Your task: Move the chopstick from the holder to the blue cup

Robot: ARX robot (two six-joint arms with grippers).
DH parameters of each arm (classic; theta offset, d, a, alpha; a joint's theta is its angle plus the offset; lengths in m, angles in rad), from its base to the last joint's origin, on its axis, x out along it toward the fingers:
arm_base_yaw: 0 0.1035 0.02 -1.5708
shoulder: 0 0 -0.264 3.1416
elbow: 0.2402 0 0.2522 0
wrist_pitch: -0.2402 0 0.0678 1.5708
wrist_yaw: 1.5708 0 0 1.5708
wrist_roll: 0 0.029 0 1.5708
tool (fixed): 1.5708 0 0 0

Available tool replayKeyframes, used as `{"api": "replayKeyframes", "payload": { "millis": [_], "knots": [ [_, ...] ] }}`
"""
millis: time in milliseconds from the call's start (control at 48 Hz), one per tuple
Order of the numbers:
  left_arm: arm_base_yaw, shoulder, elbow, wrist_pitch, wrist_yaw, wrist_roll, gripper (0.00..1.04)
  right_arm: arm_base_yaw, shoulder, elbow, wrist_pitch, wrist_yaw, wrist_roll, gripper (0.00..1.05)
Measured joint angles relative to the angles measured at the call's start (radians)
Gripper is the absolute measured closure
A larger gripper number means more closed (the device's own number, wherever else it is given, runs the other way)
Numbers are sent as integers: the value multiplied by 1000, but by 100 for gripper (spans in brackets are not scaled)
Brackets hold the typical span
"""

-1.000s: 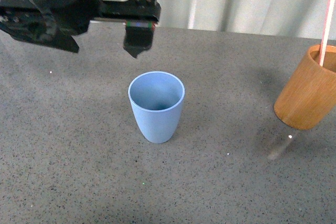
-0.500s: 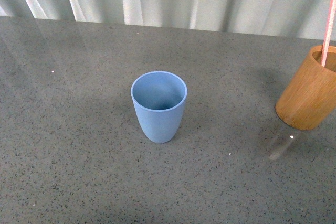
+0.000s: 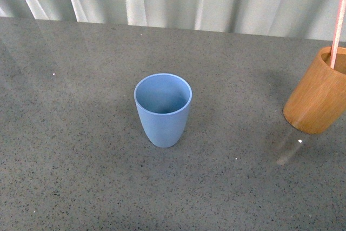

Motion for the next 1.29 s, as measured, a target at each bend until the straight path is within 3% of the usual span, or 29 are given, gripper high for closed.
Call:
{"api": "replayKeyframes", "payload": {
  "millis": [83, 458, 708, 1292],
  "knots": [
    [17, -61, -71, 3, 23, 4, 101, 0, 0, 0, 0, 0, 0, 10],
    [133, -355, -269, -87, 126, 8, 101, 0, 0, 0, 0, 0, 0, 10],
    [134, -460, -348, -108, 131, 8, 101, 0, 0, 0, 0, 0, 0, 10],
    [134, -871, -363, -480, 131, 8, 101, 0, 0, 0, 0, 0, 0, 10]
  ]
}}
